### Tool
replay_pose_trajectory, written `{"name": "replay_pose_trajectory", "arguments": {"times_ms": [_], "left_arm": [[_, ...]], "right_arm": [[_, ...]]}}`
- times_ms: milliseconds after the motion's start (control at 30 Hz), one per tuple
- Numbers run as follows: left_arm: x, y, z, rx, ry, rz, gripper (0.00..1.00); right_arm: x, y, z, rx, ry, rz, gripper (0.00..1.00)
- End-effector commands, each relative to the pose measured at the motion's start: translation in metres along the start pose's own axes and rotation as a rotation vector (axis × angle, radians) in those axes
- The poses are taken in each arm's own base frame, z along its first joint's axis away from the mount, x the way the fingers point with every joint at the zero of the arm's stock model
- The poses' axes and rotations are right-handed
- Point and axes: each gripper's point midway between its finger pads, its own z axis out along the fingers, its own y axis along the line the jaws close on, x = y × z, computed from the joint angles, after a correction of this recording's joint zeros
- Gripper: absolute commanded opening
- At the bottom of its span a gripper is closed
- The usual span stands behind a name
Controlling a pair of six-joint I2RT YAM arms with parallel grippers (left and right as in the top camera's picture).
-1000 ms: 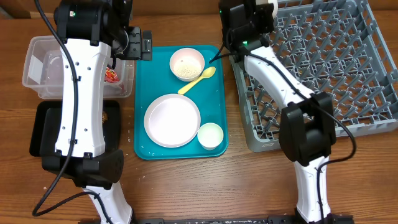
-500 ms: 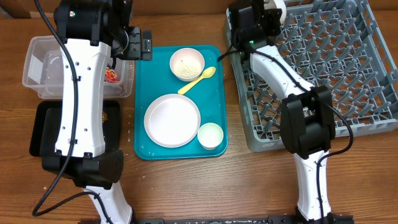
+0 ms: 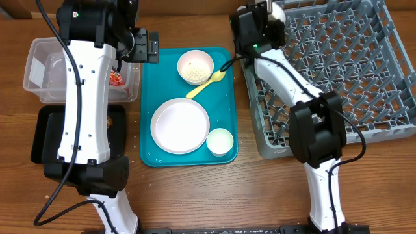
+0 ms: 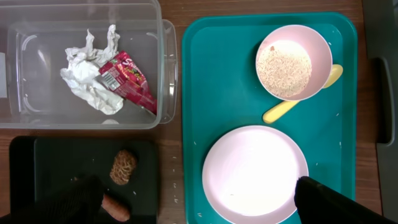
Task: Sort waste into correct bins and load items into the dishwasher
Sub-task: 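Carry the white bowl right and lower it into the gray rack, then open the right gripper and raise it away from the rack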
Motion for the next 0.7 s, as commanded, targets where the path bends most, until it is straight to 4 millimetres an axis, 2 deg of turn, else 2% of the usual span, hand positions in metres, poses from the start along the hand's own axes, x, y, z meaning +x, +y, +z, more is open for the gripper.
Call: {"name": "replay_pose_trajectory", "arguments": {"times_ms": [0, 133, 200, 233, 367, 467, 667], "left_arm": [[-0.001, 0.003, -0.002, -0.009, -0.009, -0.001, 1.0], [-0.001, 0.003, -0.002, -0.009, -0.009, -0.001, 1.0], [-0.001, 0.003, -0.002, -0.009, -0.009, -0.001, 1.0], [-0.001, 0.003, -0.002, -0.009, -0.009, -0.001, 1.0], [-0.001, 0.003, -0.002, -0.009, -0.009, -0.001, 1.0], [-0.001, 0.003, -0.002, -0.009, -0.009, -0.001, 1.0], [-0.001, 0.003, -0.002, -0.009, -0.009, -0.001, 1.0]], "right_arm": [[0.01, 0.01, -0.001, -0.038, 0.026, -0.035, 0.09], [0.014, 0.02, -0.014, -0.057, 0.029, -0.083, 0.24], [0.015, 0.026, -0.02, -0.066, 0.028, -0.102, 0.42], [0.015, 0.029, -0.025, -0.071, 0.024, -0.112, 0.47], [0.011, 0.034, -0.037, -0.075, 0.006, -0.123, 0.59], [0.007, 0.029, -0.044, -0.077, 0.002, -0.117, 0.63], [-0.017, -0.002, -0.068, -0.138, -0.026, 0.0, 0.67]]}}
